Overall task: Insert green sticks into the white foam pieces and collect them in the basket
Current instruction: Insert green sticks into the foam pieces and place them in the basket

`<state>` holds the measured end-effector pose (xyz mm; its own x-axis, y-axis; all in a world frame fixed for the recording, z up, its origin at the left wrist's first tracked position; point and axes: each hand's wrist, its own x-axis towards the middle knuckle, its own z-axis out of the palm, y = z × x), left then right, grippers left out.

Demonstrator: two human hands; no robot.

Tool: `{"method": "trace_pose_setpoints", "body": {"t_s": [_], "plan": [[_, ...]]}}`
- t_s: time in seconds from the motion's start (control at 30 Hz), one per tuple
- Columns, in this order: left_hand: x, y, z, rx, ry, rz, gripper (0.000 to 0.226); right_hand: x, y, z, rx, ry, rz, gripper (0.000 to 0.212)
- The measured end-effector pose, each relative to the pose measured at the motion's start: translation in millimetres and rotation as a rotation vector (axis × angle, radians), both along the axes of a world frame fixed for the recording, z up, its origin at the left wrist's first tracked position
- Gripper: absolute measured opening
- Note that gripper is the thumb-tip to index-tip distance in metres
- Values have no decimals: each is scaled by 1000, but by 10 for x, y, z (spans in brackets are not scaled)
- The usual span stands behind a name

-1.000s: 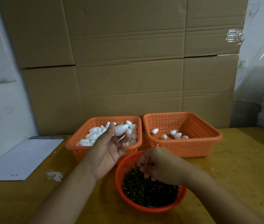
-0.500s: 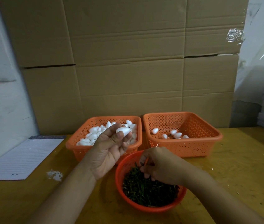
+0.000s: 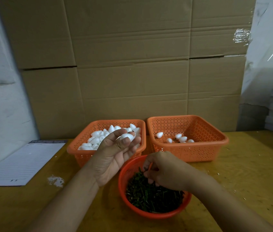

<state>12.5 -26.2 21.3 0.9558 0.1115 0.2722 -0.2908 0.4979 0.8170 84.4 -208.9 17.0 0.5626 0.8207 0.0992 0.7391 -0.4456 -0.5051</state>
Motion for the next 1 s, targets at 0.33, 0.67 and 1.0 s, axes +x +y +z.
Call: {"method": "trace_pose_setpoints", "body": {"t_s": [0.33, 0.67, 1.0], "plan": [[16, -38, -14, 44, -10, 93, 53, 7, 0, -8, -2, 15, -2, 9], [27, -32, -37, 74, -12, 122, 52, 9, -1, -25, 5, 2, 14, 9], [0, -69, 2, 24, 52, 162, 42, 5, 2, -11, -2, 11, 8, 8]]}}
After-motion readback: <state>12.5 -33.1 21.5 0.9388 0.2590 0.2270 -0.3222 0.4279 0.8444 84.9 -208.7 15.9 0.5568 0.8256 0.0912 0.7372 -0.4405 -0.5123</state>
